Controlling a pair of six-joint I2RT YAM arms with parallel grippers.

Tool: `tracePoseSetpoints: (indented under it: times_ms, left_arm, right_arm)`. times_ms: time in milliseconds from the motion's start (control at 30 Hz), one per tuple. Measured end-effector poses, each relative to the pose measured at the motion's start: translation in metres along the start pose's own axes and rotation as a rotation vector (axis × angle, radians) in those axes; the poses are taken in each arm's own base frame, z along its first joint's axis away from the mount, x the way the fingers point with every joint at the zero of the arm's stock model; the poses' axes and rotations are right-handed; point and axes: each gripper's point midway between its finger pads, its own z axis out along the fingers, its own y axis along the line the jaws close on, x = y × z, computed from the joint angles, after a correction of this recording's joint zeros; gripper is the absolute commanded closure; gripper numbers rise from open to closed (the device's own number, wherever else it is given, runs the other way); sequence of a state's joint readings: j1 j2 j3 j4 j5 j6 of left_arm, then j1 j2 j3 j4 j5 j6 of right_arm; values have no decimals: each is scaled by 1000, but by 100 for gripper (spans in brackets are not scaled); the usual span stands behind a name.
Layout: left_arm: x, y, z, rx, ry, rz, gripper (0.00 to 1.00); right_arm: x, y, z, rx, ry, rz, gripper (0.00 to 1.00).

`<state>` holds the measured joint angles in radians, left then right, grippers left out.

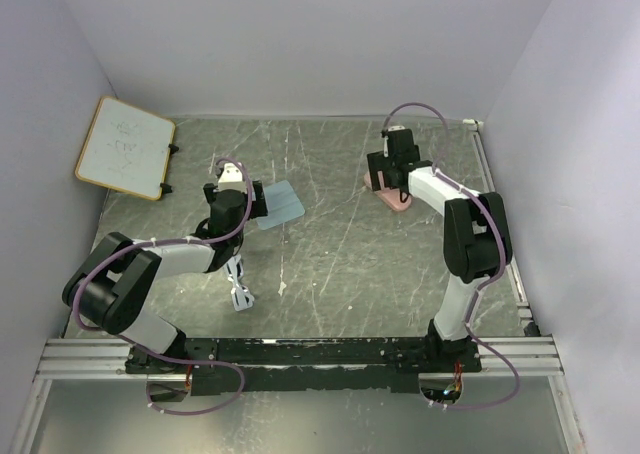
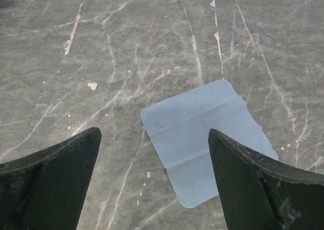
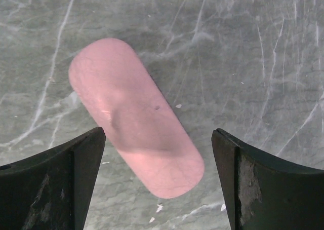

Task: Organize the sunglasses
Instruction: Pick up the sunglasses case from the center of the board.

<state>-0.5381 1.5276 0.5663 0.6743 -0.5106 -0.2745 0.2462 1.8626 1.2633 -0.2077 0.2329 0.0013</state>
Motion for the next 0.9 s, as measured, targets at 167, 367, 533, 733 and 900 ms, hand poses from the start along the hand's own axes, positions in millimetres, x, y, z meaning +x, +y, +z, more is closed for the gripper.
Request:
tracePoseSetpoints:
  times_ms: [167,367,533,733,900]
  left_arm:
    - [1,-1,0,7,3,-7,1]
    - [3,-1,0,7,12,-6,1]
    - [4,-1,-1,6,15,-4,1]
    - [4,-1,-1,6,15,-4,1]
    - [4,-1,-1,6,15,-4,1]
  right_arm:
    - [4,-8,9,-32,17,10,13]
    - [6,7,17,-113,29,5,13]
    - [14,19,22,-168,52,4,14]
    - [24,25,23,-198,86,7,15]
    - [28,29,21,-204,103,7,18]
